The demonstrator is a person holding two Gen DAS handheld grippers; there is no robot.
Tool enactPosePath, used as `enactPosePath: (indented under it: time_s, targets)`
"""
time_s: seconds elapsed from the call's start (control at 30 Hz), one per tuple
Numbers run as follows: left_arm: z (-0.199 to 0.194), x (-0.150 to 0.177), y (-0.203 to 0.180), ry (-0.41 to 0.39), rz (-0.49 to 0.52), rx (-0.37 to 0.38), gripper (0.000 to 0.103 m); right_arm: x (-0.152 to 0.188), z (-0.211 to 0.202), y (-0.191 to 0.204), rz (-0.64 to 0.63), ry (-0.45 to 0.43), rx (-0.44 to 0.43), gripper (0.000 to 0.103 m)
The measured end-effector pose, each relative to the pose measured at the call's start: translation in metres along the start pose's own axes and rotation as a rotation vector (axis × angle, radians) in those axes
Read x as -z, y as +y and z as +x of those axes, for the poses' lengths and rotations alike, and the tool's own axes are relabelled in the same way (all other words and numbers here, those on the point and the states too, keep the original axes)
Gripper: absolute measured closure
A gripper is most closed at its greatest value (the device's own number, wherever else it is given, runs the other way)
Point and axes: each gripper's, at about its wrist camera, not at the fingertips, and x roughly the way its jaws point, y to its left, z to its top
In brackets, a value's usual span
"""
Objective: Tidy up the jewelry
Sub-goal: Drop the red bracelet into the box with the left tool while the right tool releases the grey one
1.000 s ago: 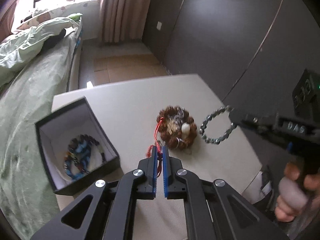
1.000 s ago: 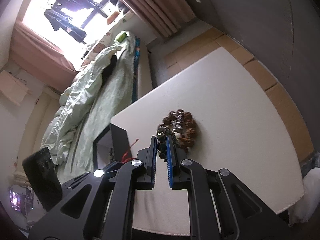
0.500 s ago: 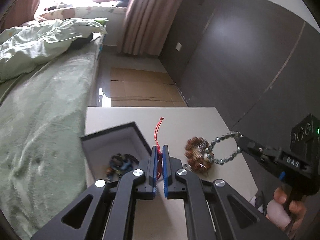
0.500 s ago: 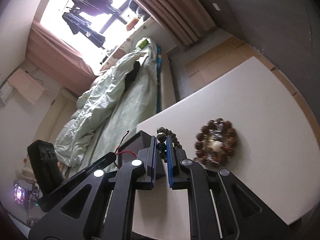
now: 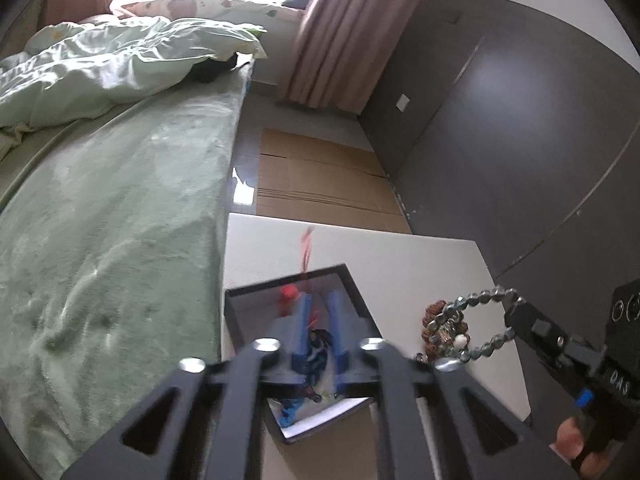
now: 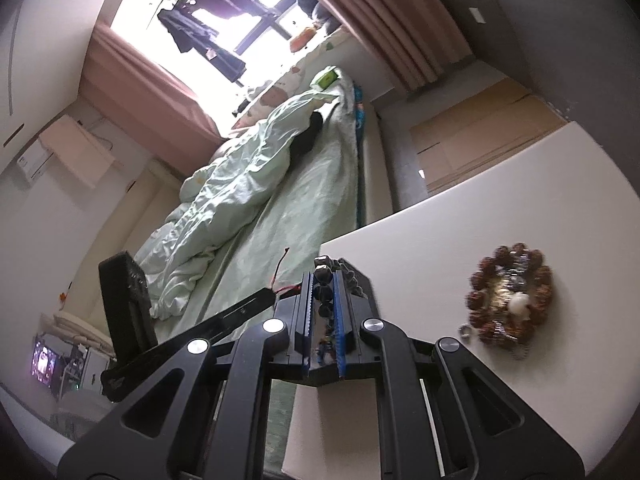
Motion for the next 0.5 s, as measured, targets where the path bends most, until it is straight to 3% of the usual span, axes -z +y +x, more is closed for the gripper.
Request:
enactPosePath:
  time_s: [0.03, 0.07, 0.5]
  targets:
    - [-0.001, -0.001, 0.003, -0.007, -0.009, -0.003, 0.042, 0.0, 0.003, 0.002, -0.004, 0.005, -0.006, 0.093]
    - [-0.006, -0.002, 0.005, -0.038, -0.017, -0.001, 0.037, 0.0, 0.008, 0.005, -0.011, 0.012, -0.014, 0.093]
    - [-0.021, -0.017, 0.029, -0.063, -0.06, 0.014, 0.038, 0.008, 0.05, 0.025, -0.048, 0.076, -0.066, 0.093]
